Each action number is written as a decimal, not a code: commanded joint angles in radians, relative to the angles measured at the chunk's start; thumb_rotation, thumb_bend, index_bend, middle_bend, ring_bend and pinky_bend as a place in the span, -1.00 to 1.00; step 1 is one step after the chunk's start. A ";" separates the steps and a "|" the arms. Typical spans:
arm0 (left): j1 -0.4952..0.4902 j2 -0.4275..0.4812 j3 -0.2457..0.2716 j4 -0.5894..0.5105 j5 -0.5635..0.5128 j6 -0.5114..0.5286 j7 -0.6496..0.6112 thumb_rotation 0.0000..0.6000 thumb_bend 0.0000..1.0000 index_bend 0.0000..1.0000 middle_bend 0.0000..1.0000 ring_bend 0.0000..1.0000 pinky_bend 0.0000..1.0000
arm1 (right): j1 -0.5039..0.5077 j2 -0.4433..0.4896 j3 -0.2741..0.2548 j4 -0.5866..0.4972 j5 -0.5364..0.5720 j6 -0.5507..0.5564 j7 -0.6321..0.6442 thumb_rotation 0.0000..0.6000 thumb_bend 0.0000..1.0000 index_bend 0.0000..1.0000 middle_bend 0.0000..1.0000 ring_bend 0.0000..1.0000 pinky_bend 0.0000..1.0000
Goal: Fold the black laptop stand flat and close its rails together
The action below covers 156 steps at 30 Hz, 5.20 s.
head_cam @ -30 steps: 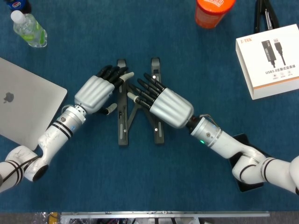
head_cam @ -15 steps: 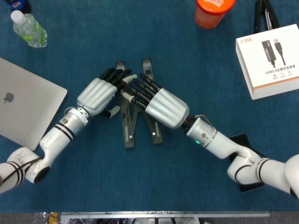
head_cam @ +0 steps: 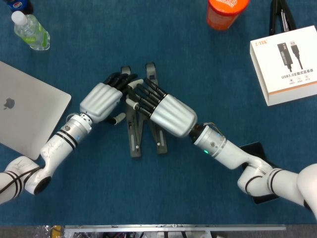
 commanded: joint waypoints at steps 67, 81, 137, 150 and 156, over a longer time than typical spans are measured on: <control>0.240 0.454 -0.114 -0.357 -0.167 0.196 0.058 1.00 -0.37 -1.00 -1.00 -1.00 -1.00 | 0.476 0.357 -0.016 -0.367 0.053 -0.675 0.228 1.00 -1.00 -1.00 -1.00 -1.00 -0.92; 0.247 0.445 -0.117 -0.335 -0.154 0.197 0.038 1.00 -0.37 -1.00 -1.00 -1.00 -1.00 | 0.481 0.321 -0.015 -0.337 0.082 -0.673 0.244 1.00 -1.00 -1.00 -0.62 -0.90 -0.92; 0.254 0.419 -0.109 -0.290 -0.093 0.234 0.049 1.00 -0.37 -1.00 -1.00 -1.00 -1.00 | 0.123 0.688 0.031 -0.867 0.428 -0.299 -0.085 1.00 -1.00 -1.00 -0.88 -0.94 -0.53; 0.320 0.434 -0.097 -0.326 -0.121 0.313 0.179 1.00 -0.37 -1.00 -1.00 -1.00 -1.00 | -0.198 0.899 -0.064 -1.081 0.460 0.109 -0.256 1.00 -1.00 -1.00 -0.88 -0.94 -0.53; 0.381 0.447 -0.086 -0.388 -0.125 0.401 0.269 1.00 -0.37 -1.00 -1.00 -1.00 -1.00 | -0.346 0.903 -0.094 -1.067 0.446 0.268 -0.259 1.00 -1.00 -1.00 -0.88 -0.94 -0.53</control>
